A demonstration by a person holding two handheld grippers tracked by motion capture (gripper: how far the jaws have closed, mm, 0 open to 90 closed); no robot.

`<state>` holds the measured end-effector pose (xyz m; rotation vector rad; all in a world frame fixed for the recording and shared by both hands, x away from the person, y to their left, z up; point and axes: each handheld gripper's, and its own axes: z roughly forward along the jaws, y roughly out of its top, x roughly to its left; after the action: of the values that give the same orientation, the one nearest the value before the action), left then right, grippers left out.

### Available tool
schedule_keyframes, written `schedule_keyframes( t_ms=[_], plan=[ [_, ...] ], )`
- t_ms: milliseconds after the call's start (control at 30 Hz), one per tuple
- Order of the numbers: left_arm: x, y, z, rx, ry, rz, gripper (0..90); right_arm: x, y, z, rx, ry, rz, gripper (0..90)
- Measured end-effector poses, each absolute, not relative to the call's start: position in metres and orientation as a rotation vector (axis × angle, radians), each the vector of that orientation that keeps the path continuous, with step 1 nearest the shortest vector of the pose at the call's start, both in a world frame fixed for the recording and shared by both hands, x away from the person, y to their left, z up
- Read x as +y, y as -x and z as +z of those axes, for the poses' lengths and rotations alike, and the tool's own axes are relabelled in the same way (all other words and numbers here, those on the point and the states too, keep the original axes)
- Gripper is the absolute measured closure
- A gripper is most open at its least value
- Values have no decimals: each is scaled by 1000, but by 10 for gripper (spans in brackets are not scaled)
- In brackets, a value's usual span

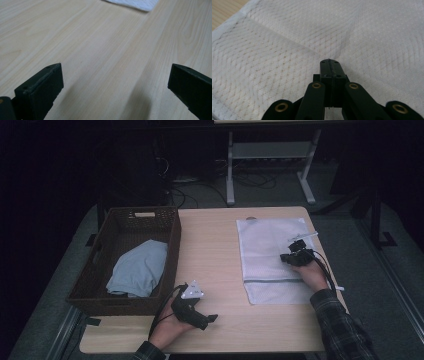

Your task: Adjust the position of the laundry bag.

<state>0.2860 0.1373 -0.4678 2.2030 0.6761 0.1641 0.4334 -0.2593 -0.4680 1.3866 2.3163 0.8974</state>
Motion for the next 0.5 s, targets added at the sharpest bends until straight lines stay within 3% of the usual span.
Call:
schedule_keyframes(
  t_ms=[500],
  plan=[
    [137, -288, -469, 672, -2204, 158, 0, -261, -411, -466, 2309, -1395, 845, 896]
  ],
)
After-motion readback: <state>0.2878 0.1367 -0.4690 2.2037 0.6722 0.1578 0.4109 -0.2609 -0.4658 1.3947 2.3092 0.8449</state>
